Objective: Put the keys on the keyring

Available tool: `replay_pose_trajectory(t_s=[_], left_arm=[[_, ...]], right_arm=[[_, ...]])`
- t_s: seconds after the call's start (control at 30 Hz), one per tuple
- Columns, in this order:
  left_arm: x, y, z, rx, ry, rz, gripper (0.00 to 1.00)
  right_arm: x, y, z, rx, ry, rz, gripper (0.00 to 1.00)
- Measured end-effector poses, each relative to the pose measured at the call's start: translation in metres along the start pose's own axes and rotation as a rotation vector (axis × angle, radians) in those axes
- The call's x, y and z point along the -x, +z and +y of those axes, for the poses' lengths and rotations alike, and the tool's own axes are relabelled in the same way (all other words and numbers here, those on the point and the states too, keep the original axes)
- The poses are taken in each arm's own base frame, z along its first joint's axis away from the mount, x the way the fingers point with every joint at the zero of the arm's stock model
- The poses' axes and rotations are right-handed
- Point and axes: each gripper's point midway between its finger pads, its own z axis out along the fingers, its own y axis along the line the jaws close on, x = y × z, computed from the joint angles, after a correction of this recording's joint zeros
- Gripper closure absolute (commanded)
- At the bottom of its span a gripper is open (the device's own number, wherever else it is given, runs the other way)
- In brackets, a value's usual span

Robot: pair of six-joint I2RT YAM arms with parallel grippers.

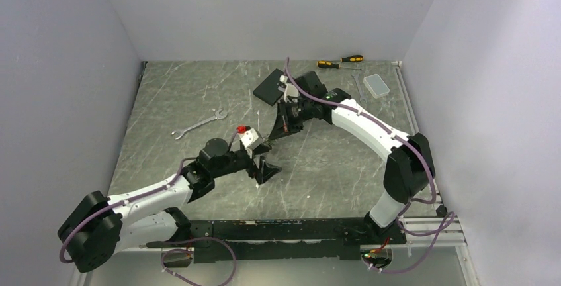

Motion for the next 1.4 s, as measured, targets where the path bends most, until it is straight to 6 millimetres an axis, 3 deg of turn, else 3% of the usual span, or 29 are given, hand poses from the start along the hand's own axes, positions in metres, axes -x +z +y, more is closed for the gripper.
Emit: replay_pose_trajectory(t_s=[0.17, 0.3, 0.53, 0.7, 0.77, 0.83, 0.97, 1.4], left_arm=[[0.015, 0.000, 0.029, 0.162, 0.029, -0.084, 0.16], [0.024, -0.004, 0.045, 0.253, 0.060, -0.126, 0.17], [0.026, -0.007, 0.053, 0.288, 0.139, -0.150, 0.17], [0.035, -0.006, 0.051, 0.269, 0.200, -0.181, 0.35], [0.039, -0.006, 0.050, 0.267, 0.218, -0.194, 0.46], [0.041, -0.006, 0.050, 0.266, 0.239, -0.198, 0.63], [0.041, -0.006, 0.049, 0.260, 0.263, -0.196, 0.84], [0.048, -0.015, 0.044, 0.260, 0.292, -0.214, 0.97]], right_arm=[[0.000, -0.008, 0.006, 0.006, -0.010, -0.013, 1.00], [0.001, -0.016, 0.013, 0.016, -0.023, -0.031, 1.00], [-0.001, -0.019, 0.019, 0.039, -0.023, -0.028, 1.00], [-0.002, -0.019, 0.021, 0.052, -0.020, -0.022, 1.00], [-0.002, -0.019, 0.022, 0.057, -0.018, -0.020, 1.00], [-0.004, -0.018, 0.021, 0.059, -0.015, -0.015, 1.00], [-0.005, -0.017, 0.019, 0.057, -0.013, -0.014, 1.00], [-0.004, -0.024, 0.026, 0.081, -0.039, -0.026, 1.00]])
